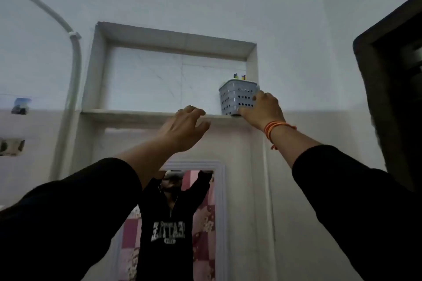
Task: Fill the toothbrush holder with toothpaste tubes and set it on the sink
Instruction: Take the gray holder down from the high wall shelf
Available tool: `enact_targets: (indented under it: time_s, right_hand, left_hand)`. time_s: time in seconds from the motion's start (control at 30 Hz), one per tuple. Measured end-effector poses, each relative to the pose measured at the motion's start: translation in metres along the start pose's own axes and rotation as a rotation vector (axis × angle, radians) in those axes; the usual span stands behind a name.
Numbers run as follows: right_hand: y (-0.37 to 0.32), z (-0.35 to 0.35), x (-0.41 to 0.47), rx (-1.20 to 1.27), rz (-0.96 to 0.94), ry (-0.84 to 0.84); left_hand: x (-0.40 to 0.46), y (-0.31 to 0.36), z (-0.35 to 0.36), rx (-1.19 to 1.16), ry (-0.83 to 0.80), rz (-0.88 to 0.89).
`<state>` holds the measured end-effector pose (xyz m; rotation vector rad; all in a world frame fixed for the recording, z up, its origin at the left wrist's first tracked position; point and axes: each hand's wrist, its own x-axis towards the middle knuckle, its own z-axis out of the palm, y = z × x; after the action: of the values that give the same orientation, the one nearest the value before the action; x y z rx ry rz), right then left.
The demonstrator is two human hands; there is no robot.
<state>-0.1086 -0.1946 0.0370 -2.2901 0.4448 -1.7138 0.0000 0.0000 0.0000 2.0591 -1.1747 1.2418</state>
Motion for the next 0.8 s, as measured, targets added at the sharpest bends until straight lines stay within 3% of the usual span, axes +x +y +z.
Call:
enact_targets:
  time_s: [0.23, 0.5, 0.8]
  right_hand:
    - [0.021, 0.049, 0.074, 0.003, 0.089, -0.014]
    - [0.021, 0.092, 0.115, 0.212, 0.252, 0.030]
    - [0.011, 0.093, 0.106, 0.212, 0.296, 0.155]
  left_hand:
    - [0.059, -0.025, 0.064, 0.103, -0.065, -0.055]
    - [0.058, -0.059, 0.119, 0.219, 0.200, -0.005]
    - [0.058, -0.060, 0.133, 0.197, 0.250, -0.014]
